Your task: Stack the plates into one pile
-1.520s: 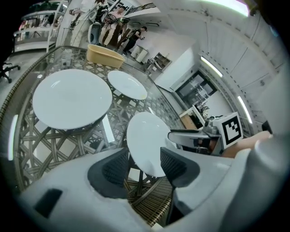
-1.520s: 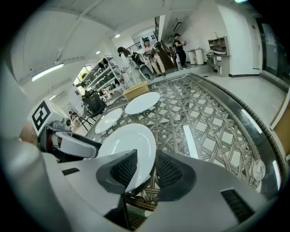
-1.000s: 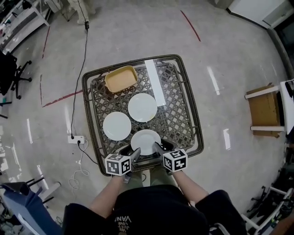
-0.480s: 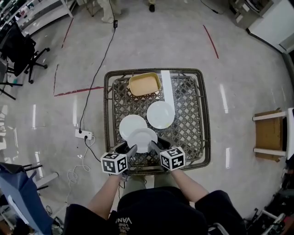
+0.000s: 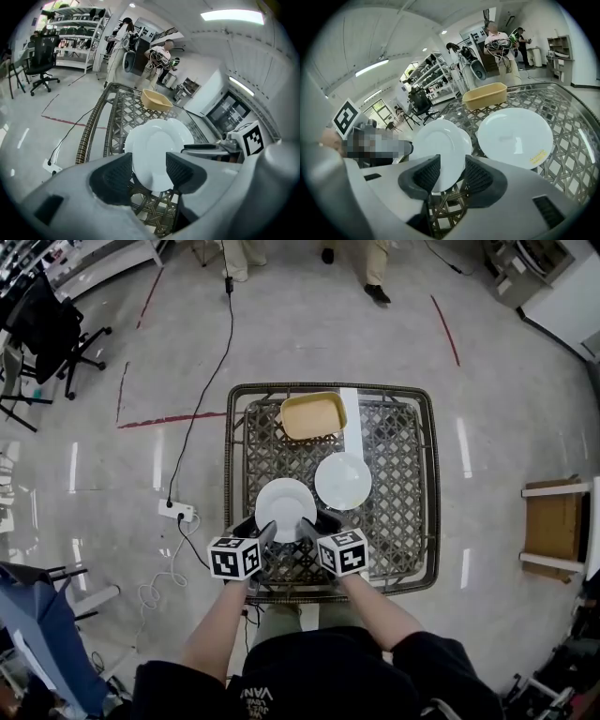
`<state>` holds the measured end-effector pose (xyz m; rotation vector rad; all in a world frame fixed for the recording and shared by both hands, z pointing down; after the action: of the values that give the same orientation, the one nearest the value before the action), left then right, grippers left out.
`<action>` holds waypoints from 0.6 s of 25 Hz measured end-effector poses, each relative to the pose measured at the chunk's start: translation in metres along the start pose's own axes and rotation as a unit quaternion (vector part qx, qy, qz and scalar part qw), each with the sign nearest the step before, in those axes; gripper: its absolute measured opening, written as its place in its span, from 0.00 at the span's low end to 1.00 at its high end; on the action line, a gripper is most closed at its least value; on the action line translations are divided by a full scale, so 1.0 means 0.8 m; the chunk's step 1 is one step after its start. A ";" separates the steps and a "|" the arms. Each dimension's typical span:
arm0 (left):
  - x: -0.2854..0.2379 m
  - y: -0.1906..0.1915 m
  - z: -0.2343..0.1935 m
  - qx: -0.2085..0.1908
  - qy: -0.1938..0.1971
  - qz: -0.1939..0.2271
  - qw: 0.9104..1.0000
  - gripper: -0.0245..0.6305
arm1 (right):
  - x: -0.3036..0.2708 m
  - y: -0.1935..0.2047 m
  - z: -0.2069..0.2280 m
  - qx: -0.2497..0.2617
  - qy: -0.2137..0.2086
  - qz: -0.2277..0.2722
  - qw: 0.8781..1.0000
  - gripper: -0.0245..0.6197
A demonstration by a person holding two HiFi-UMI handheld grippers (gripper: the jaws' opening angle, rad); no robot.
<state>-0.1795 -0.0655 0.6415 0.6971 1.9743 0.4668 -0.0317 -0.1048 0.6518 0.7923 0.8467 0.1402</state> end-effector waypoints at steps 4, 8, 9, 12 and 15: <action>-0.014 -0.002 -0.008 -0.005 -0.012 -0.006 1.000 0.39 | -0.014 -0.004 0.002 0.002 0.009 -0.004 1.000 0.30; -0.025 -0.003 -0.014 -0.005 -0.016 -0.013 1.000 0.39 | -0.023 -0.006 0.006 0.008 0.016 -0.008 1.000 0.32; -0.028 -0.002 -0.015 -0.005 -0.016 -0.016 1.000 0.39 | -0.025 -0.007 0.007 0.010 0.017 -0.009 1.000 0.32; -0.033 0.001 -0.016 -0.006 -0.019 -0.024 1.000 0.40 | -0.027 -0.008 0.007 0.012 0.017 -0.010 1.000 0.34; -0.035 0.000 -0.016 -0.009 -0.020 -0.025 0.999 0.40 | -0.027 -0.008 0.007 0.013 0.012 -0.011 1.000 0.36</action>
<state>-0.1800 -0.0837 0.6659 0.6400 1.9427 0.4363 -0.0436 -0.1217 0.6632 0.8063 0.8806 0.1186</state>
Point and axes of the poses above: the fingertips, and each gripper's own axes: x backward along the fingers, z to its right, y out of its underside, the point moved 4 cm from there along x, backward along the fingers, and after that the axes turned 6 degrees about z, right-handed, at the moved point
